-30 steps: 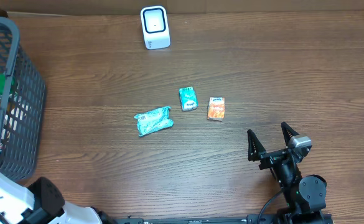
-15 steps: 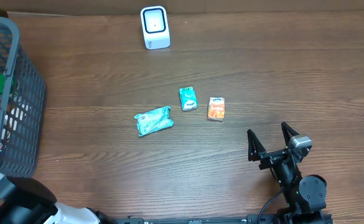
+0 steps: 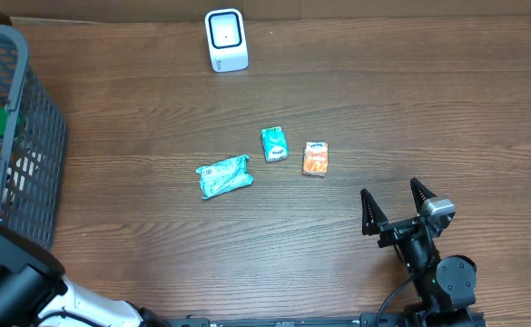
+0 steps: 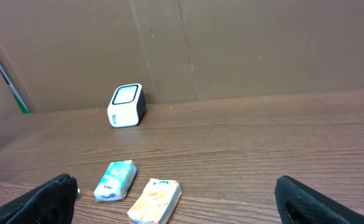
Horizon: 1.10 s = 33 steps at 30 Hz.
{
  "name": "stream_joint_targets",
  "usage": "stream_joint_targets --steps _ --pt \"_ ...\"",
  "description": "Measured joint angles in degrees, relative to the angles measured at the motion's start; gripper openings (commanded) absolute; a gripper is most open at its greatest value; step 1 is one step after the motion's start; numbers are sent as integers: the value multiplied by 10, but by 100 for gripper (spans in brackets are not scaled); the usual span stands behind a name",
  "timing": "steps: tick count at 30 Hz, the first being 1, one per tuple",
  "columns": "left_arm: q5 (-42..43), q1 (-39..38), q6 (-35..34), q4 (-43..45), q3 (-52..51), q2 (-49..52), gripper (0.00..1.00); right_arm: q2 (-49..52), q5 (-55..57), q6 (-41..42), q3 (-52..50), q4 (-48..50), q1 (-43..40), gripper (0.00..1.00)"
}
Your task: Scan the item barcode
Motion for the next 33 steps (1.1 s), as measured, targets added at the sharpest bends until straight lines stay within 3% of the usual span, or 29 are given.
stream_joint_targets --steps 9,12,17,24,33 --pt "-24 0 43 52 0 67 77 0 0 0 0 0 0 100" --pt "-30 0 45 61 0 83 71 0 0 0 0 0 0 100" --pt "-37 0 51 65 0 105 49 0 0 0 0 0 0 100" --pt "-34 2 57 66 4 105 5 0 0 0 0 0 0 100" --pt "-32 2 59 48 7 104 4 0 0 0 0 0 0 100"
